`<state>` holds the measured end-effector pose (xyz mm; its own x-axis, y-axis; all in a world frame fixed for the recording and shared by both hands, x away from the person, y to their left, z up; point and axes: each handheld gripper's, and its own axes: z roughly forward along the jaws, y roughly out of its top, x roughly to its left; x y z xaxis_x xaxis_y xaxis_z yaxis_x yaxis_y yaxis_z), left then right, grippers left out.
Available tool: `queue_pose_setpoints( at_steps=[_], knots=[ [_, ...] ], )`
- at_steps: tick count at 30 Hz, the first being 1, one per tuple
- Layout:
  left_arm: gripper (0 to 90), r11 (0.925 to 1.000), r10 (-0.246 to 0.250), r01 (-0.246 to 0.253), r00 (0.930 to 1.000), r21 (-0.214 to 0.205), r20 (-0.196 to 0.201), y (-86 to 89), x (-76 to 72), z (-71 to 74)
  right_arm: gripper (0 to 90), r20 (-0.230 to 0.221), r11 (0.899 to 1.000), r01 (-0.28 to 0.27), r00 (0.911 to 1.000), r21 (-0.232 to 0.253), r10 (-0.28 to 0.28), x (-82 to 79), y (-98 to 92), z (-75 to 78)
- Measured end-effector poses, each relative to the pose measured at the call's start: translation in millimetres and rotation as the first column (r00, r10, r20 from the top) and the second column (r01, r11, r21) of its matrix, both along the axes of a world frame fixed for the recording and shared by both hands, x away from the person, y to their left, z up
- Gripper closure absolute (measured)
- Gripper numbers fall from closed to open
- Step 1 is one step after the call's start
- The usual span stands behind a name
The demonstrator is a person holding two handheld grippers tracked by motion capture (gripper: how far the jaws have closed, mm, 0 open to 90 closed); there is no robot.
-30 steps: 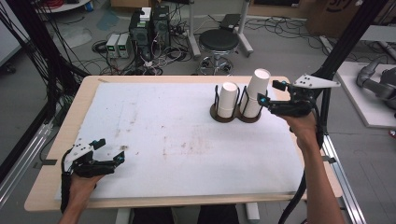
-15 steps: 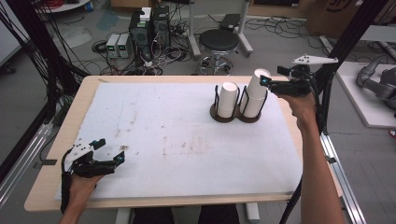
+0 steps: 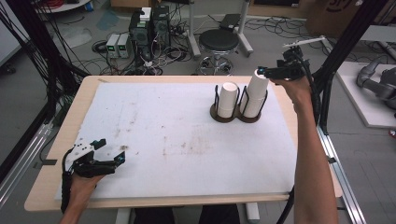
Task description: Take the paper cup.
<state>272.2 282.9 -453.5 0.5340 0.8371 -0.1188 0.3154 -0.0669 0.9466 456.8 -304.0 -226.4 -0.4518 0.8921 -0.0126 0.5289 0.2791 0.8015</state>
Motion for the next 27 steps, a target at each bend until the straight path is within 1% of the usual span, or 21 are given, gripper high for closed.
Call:
queue_pose_setpoints(
  at_steps=[2, 3, 4, 5, 8, 10, 11, 13, 17, 19, 20, 21, 22, 23, 26, 27],
  knots=[
    [1.9, 1.0, -0.001, 0.001, 1.0, 0.0, -0.001, 0.1, 0.4, 0.0, 16.2, -0.022, 1.0, 0.014, 0.9997, -0.008, -0.014, 5.4, 1.7, 1.3],
    [1.9, 1.0, -0.001, 0.001, 1.0, -0.003, -0.007, 0.0, 0.8, -0.1, 16.2, -0.024, 1.0, 0.016, 0.9996, -0.009, -0.016, 7.6, 2.8, 1.7],
    [1.9, 1.0, -0.001, 0.001, 1.0, -0.004, -0.009, 0.0, 1.1, -0.2, 16.2, -0.04, 1.0, 0.02, 0.999, -0.017, -0.021, 11.1, 6.0, 1.9],
    [1.9, 1.0, -0.002, 0.002, 0.9999, -0.002, -0.011, 0.1, 1.4, 0.0, 16.2, -0.04, 1.0, 0.02, 0.999, -0.017, -0.021, 11.1, 6.0, 1.9],
    [1.9, 1.0, -0.002, 0.002, 1.0, 0.0, -0.009, -0.1, 1.0, 0.0, 16.2, -0.063, 0.998, 0.025, 0.9976, -0.052, -0.028, 17.8, 11.7, 2.0],
    [1.8, 1.0, -0.003, 0.003, 1.0, 0.002, -0.008, -0.4, 1.1, 0.0, 16.2, -0.071, 0.998, 0.032, 0.9968, -0.06, -0.036, 21.4, 14.9, 2.6],
    [1.9, 1.0, -0.005, 0.005, 0.9999, 0.002, -0.01, -0.5, 1.1, 0.0, 16.3, -0.091, 0.997, 0.038, 0.9949, -0.071, -0.044, 24.5, 17.1, 3.0],
    [1.9, 1.0, -0.005, 0.005, 0.9999, 0.005, -0.01, -0.4, 1.0, 0.0, 17.2, -0.09, 0.996, 0.041, 0.9948, -0.078, -0.048, 25.8, 17.9, 3.1],
    [1.9, 1.0, -0.006, 0.006, 1.0, 0.0, -0.008, -0.5, 0.9, 0.0, 17.5, -0.12, 0.993, 0.065, 0.9898, -0.096, -0.077, 31.4, 17.8, 3.8],
    [1.9, 1.0, -0.006, 0.006, 0.9999, 0.003, -0.011, -0.5, 1.4, 0.0, 17.5, -0.123, 0.992, 0.075, 0.9885, -0.1, -0.087, 33.5, 17.7, 4.2],
    [1.9, 1.0, -0.005, 0.005, 0.9999, 0.004, -0.014, -0.5, 1.5, 0.0, 17.5, -0.135, 0.99, 0.089, 0.9855, -0.108, -0.103, 35.6, 18.1, 4.0],
    [1.9, 1.0, -0.005, 0.005, 0.9999, 0.003, -0.013, -0.6, 1.7, -0.1, 17.5, -0.135, 0.99, 0.089, 0.9855, -0.108, -0.103, 35.6, 18.1, 4.0],
    [1.9, 1.0, -0.005, 0.005, 0.9999, 0.004, -0.013, -0.5, 1.6, 0.0, 17.5, -0.146, 0.989, 0.095, 0.9831, -0.109, -0.11, 37.1, 17.9, 3.3],
    [1.8, 1.0, -0.004, 0.004, 0.9999, 0.003, -0.013, -0.7, 1.5, 0.0, 17.5, -0.166, 0.99, 0.096, 0.9796, -0.106, -0.113, 39.8, 17.9, 1.6],
    [1.9, 1.0, -0.005, 0.005, 0.9999, 0.004, -0.013, -0.8, 1.5, 0.0, 17.5, -0.174, 0.989, 0.102, 0.9774, -0.109, -0.12, 41.9, 18.8, -0.4],
    [1.9, 1.0, -0.004, 0.004, 0.9999, 0.005, -0.013, -0.9, 1.5, 0.0, 17.5, -0.196, 0.989, 0.096, 0.9736, -0.112, -0.117, 44.4, 19.3, -2.9]
  ],
)
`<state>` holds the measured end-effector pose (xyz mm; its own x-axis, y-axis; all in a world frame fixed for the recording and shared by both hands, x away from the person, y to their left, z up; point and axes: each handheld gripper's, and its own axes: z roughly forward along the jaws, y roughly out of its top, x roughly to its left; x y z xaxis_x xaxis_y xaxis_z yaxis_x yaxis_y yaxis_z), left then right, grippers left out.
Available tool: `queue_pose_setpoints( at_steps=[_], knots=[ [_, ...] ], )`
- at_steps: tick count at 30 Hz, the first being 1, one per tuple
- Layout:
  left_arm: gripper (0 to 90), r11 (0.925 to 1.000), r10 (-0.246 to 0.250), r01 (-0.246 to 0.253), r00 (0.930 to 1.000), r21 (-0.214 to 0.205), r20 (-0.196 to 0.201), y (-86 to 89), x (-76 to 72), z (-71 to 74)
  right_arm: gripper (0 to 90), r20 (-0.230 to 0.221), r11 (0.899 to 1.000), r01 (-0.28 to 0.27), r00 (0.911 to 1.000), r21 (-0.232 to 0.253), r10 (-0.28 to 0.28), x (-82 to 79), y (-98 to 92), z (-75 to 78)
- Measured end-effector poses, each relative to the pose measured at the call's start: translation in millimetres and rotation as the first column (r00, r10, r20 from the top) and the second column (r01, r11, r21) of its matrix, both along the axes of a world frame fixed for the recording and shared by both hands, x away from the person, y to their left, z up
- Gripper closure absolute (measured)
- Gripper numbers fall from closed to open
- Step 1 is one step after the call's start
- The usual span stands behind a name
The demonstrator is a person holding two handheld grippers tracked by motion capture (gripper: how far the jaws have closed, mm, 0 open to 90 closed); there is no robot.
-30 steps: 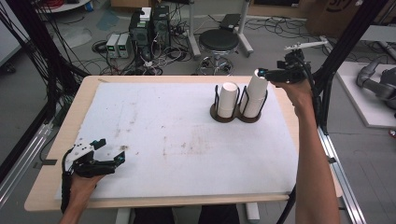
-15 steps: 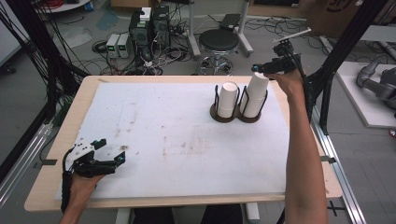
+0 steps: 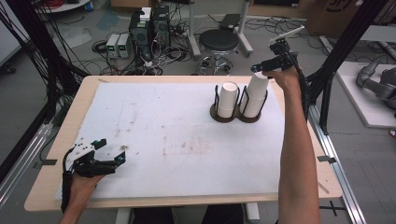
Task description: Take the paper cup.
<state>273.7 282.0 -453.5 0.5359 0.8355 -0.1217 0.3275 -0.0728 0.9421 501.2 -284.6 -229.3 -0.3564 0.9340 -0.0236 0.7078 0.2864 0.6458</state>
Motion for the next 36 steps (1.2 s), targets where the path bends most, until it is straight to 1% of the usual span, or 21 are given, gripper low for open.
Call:
queue_pose_setpoints(
  at_steps=[2, 4, 5, 6, 8, 11, 13, 15, 17, 18, 20, 24, 26, 27, 28, 29, 31, 32, 33, 34, 36],
  knots=[
    [1.9, 1.0, 0.001, -0.001, 1.0, 0.003, 0.002, -0.1, -0.1, 0.0, 17.6, -0.007, 1.0, 0.005, 1.0, -0.006, -0.006, 0.7, 0.8, -1.0],
    [1.9, 1.0, -0.001, 0.001, 1.0, 0.006, 0.003, -0.1, -0.1, 0.0, 17.5, -0.026, 1.0, 0.018, 0.9995, -0.003, -0.018, 2.5, 1.2, -2.9],
    [1.8, 1.0, 0.0, 0.0, 1.0, 0.005, 0.004, -0.3, -0.1, 0.0, 17.5, -0.03, 1.0, 0.014, 0.9994, -0.003, -0.014, 3.1, 1.5, -4.1],
    [1.9, 1.0, 0.0, 0.0, 1.0, 0.006, 0.004, -0.3, -0.1, 0.0, 17.5, -0.042, 1.0, 0.022, 0.9989, -0.012, -0.022, 4.4, 2.1, -5.7],
    [1.9, 0.9999, -0.001, 0.001, 1.0, 0.01, 0.002, -0.5, -0.2, 0.1, 17.5, -0.047, 1.0, 0.024, 0.9986, -0.015, -0.025, 4.7, 2.3, -6.6],
    [1.9, 0.9999, -0.002, 0.002, 1.0, 0.01, 0.001, -0.9, -0.2, 0.1, 17.6, -0.07, 0.999, 0.035, 0.9969, -0.019, -0.036, 6.1, 2.8, -10.0],
    [1.9, 0.9999, -0.001, 0.001, 1.0, 0.012, 0.003, -1.0, -0.2, 0.1, 17.5, -0.076, 0.999, 0.044, 0.9961, -0.027, -0.046, 6.8, 3.0, -12.4],
    [1.8, 0.9999, -0.001, 0.001, 1.0, 0.012, 0.003, -1.2, -0.1, 0.1, 17.6, -0.084, 0.999, 0.045, 0.9954, -0.024, -0.047, 7.4, 4.3, -15.1],
    [1.9, 0.9999, -0.001, 0.001, 1.0, 0.013, 0.004, -1.4, -0.2, 0.1, 17.6, -0.086, 0.998, 0.048, 0.995, -0.039, -0.051, 8.2, 5.9, -17.2],
    [1.9, 0.9999, -0.001, 0.001, 1.0, 0.014, 0.004, -1.4, -0.3, 0.2, 17.6, -0.09, 0.997, 0.058, 0.994, -0.042, -0.062, 9.2, 7.3, -19.1],
    [1.9, 0.9999, -0.003, 0.003, 1.0, 0.016, 0.002, -1.4, 0.0, 0.2, 17.6, -0.091, 0.997, 0.055, 0.9941, -0.046, -0.059, 9.7, 7.7, -20.1],
    [1.9, 0.9997, -0.006, 0.006, 1.0, 0.022, -0.005, -1.9, 0.7, 0.3, 17.9, -0.103, 0.996, 0.074, 0.9915, -0.058, -0.08, 11.7, 9.9, -22.7],
    [1.9, 0.9997, -0.006, 0.006, 1.0, 0.024, -0.002, -2.2, 0.4, 0.2, 19.3, -0.106, 0.995, 0.073, 0.9912, -0.064, -0.08, 12.6, 11.0, -23.3],
    [1.9, 0.9997, -0.006, 0.006, 1.0, 0.024, -0.002, -2.3, 0.4, 0.2, 23.1, -0.11, 0.995, 0.074, 0.9905, -0.071, -0.082, 12.9, 11.5, -23.6],
    [1.9, 0.9997, -0.006, 0.006, 1.0, 0.025, -0.003, -2.3, 0.4, 0.3, 24.5, -0.115, 0.995, 0.068, 0.9904, -0.076, -0.077, 13.2, 12.0, -24.1],
    [1.9, 0.9996, -0.009, 0.009, 1.0, 0.028, -0.003, -2.3, 0.5, 0.3, 24.4, -0.117, 0.994, 0.069, 0.99, -0.088, -0.079, 14.1, 13.0, -25.9],
    [1.8, 0.9996, -0.008, 0.008, 1.0, 0.028, -0.002, -2.4, 0.5, 0.3, 24.4, -0.115, 0.993, 0.075, 0.9898, -0.088, -0.085, 14.3, 13.2, -26.4],
    [1.9, 0.9995, -0.01, 0.01, 0.9999, 0.029, -0.002, -2.3, 0.6, 0.3, 24.5, -0.124, 0.994, 0.066, 0.9894, -0.082, -0.076, 15.3, 13.3, -27.9],
    [1.8, 0.9995, -0.01, 0.01, 0.9999, 0.029, -0.002, -2.3, 0.6, 0.3, 24.5, -0.124, 0.994, 0.066, 0.9894, -0.082, -0.076, 15.3, 13.3, -27.9],
    [1.8, 0.9996, -0.008, 0.008, 1.0, 0.028, -0.003, -2.6, 0.6, 0.2, 24.5, -0.13, 0.994, 0.072, 0.988, -0.084, -0.083, 15.5, 13.9, -28.6],
    [1.9, 0.9996, -0.008, 0.008, 1.0, 0.028, -0.003, -2.6, 0.6, 0.2, 24.5, -0.13, 0.994, 0.067, 0.9884, -0.091, -0.079, 16.1, 13.9, -30.0]
  ],
)
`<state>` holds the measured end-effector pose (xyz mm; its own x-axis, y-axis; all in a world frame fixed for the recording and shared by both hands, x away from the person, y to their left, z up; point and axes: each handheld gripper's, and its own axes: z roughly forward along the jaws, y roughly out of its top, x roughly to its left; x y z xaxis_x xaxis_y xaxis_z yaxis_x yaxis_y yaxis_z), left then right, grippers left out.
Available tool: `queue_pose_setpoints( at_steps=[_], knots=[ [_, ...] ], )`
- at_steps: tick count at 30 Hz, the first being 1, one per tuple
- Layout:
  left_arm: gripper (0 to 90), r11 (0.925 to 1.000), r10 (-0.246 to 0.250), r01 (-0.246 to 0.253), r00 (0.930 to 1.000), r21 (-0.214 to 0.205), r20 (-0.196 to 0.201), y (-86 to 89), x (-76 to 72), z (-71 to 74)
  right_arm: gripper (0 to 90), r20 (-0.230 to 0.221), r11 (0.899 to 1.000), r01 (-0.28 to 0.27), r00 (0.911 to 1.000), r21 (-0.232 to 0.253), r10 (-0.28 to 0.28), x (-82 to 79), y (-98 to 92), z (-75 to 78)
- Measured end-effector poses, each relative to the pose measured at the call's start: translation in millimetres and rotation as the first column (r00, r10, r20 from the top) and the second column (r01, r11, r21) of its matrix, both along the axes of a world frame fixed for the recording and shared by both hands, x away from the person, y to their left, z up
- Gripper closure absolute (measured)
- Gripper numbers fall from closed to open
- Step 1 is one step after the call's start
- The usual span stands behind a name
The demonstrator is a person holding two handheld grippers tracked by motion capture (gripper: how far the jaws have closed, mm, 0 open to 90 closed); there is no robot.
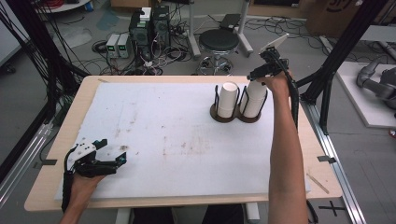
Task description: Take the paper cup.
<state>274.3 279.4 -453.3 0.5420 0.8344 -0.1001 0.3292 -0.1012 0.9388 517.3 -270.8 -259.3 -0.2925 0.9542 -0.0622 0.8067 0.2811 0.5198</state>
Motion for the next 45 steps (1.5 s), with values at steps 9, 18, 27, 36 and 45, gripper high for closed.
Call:
queue_pose_setpoints(
  at_steps=[9, 18, 27, 36, 45],
  knots=[
    [1.9, 1.0, 0.0, 0.0, 1.0, 0.001, -0.004, -0.3, 0.2, 0.0, 27.7, -0.018, 1.0, 0.01, 0.9998, 0.009, -0.01, -0.3, -3.5, -1.2],
    [1.9, 1.0, 0.001, -0.001, 1.0, 0.002, -0.002, -0.4, 0.1, 0.0, 32.5, -0.03, 1.0, 0.011, 0.9995, -0.002, -0.011, -0.5, 0.2, 1.1],
    [1.9, 1.0, 0.001, -0.001, 1.0, 0.003, -0.004, -0.4, 0.2, 0.0, 33.4, -0.038, 1.0, 0.024, 0.999, -0.002, -0.024, -0.3, 0.6, 2.0],
    [1.9, 1.0, 0.001, -0.001, 1.0, 0.002, -0.003, -0.3, 0.2, 0.0, 33.7, -0.044, 0.999, 0.034, 0.9984, 0.0, -0.034, -0.8, 0.7, 3.2],
    [1.9, 1.0, 0.001, -0.001, 1.0, 0.003, -0.004, -0.5, 0.2, 0.0, 34.6, -0.037, 0.999, 0.039, 0.9986, 0.004, -0.038, -2.1, 0.7, 6.9]
  ],
)
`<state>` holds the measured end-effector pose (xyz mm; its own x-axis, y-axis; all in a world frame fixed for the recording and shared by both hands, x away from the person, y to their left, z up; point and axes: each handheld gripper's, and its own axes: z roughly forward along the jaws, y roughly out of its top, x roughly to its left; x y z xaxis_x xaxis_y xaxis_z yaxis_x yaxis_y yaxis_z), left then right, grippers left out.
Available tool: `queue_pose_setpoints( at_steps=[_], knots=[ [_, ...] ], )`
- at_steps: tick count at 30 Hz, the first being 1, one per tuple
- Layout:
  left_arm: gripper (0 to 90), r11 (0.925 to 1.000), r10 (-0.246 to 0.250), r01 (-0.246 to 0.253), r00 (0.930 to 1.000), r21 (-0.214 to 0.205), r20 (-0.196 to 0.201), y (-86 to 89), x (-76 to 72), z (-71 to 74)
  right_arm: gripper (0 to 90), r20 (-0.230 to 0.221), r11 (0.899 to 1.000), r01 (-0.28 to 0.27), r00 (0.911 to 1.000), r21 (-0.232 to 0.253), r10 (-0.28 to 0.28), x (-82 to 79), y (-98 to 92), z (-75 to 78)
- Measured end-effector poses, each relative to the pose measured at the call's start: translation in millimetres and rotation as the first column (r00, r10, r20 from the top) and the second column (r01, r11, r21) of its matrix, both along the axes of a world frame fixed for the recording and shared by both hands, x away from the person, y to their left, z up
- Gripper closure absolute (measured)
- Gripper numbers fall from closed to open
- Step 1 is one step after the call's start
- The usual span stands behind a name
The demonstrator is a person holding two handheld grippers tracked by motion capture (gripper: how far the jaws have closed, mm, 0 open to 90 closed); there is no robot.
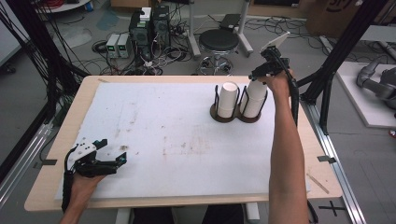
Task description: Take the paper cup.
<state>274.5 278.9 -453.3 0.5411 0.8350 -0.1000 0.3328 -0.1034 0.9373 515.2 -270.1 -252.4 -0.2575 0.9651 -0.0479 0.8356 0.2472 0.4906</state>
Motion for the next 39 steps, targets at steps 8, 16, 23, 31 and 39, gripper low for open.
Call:
queue_pose_setpoints(
  at_steps=[8, 16, 23, 31, 39],
  knots=[
    [1.9, 1.0, 0.001, -0.001, 1.0, -0.001, -0.001, -0.2, 0.1, 0.0, 35.6, 0.017, 1.0, 0.002, 0.9998, 0.002, -0.002, -2.4, 0.2, 9.6],
    [1.9, 1.0, 0.0, 0.0, 1.0, 0.002, 0.003, -0.4, -0.2, 0.0, 35.8, 0.04, 1.0, 0.01, 0.9992, 0.009, -0.01, -6.4, -0.7, 20.8],
    [1.9, 1.0, -0.003, 0.003, 1.0, 0.007, 0.001, -0.3, 0.0, 0.1, 36.0, 0.051, 1.0, 0.01, 0.9987, 0.009, -0.011, -8.4, -1.6, 26.8],
    [1.9, 1.0, -0.001, 0.001, 1.0, 0.003, 0.0, -0.4, -0.1, 0.1, 36.2, 0.068, 1.0, 0.009, 0.9976, 0.004, -0.009, -10.7, -0.9, 35.5],
    [1.9, 0.9999, -0.004, 0.004, 1.0, 0.01, 0.0, -0.2, 0.2, 0.2, 36.2, 0.095, 1.0, 0.009, 0.9954, 0.008, -0.009, -14.9, -2.7, 49.2]
  ],
)
